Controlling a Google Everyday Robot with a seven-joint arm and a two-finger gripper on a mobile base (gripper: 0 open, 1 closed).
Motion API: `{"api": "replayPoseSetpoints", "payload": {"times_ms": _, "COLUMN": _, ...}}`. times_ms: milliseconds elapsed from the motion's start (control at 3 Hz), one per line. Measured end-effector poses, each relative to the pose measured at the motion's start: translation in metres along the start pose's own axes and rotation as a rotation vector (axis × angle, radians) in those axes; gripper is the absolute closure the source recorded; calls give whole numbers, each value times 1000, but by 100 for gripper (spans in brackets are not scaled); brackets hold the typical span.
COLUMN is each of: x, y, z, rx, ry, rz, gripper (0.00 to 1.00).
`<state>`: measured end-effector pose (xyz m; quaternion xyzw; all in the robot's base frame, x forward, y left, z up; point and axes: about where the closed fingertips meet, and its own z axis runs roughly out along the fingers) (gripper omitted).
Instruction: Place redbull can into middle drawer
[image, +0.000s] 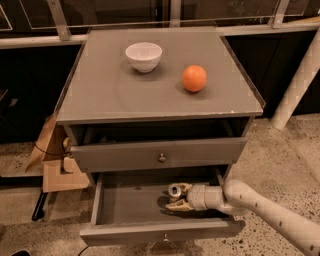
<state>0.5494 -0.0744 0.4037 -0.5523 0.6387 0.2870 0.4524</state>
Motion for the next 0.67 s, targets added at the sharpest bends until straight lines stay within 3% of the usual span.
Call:
{"api": "replayPoseSetpoints", "payload": {"times_ms": 333, "x": 0, "y": 0, "z": 0, "rx": 0, "ry": 0, "rz": 0, "gripper": 0}}
{"api": "replayPoseSetpoints", "payload": {"times_ms": 667, "x": 0, "y": 0, "z": 0, "rx": 0, "ry": 0, "rz": 0, "gripper": 0}}
